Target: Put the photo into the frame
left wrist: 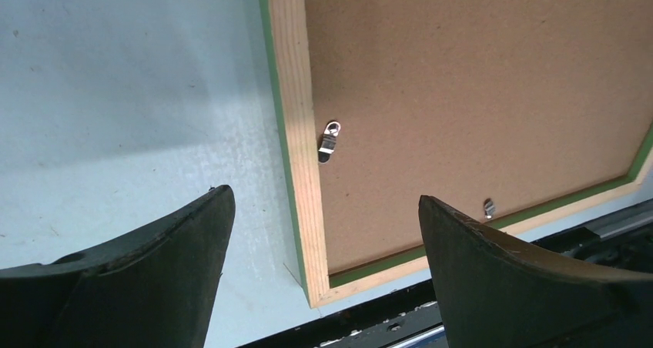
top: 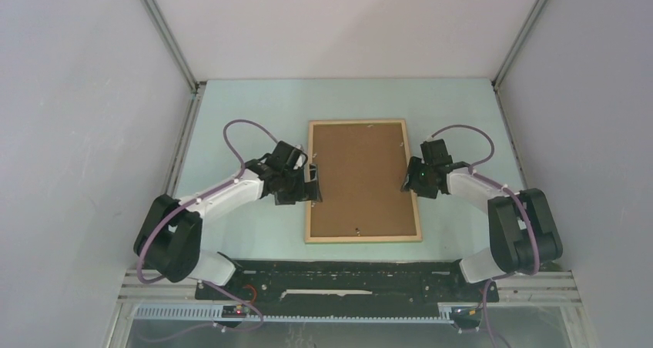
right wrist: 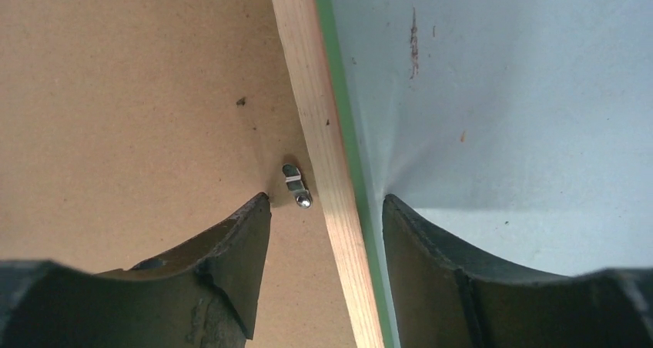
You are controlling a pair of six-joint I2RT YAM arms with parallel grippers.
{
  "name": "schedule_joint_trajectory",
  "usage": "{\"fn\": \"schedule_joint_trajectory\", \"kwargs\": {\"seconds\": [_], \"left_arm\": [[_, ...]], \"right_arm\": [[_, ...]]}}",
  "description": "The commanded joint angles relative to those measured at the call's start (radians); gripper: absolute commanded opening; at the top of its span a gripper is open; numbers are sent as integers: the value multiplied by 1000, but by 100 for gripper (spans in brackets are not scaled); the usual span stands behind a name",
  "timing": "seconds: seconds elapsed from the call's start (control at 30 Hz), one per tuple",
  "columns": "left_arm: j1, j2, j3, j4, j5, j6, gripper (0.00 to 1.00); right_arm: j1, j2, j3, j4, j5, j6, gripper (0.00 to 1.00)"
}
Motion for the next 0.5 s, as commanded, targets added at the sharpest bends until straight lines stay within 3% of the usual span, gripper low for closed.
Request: {"fn": "schedule_joint_trajectory", "kwargs": {"seconds": [0.0,0.13,0.33,0.47], "left_arm": [[-2,-55,-24,68,11,-29,96],[-5,-60,-46,103,38,-40,96],[-9,-88,-82,142,56,-50,96],[-11,-103,-114,171,74,-58,96]], "right_arm": [[26,34,67,-44,96,15,62],[39,65,100,-69,118,20,56],[34,80,121,-76,118,39,36],[27,98,143,-93,113,44,13]]}}
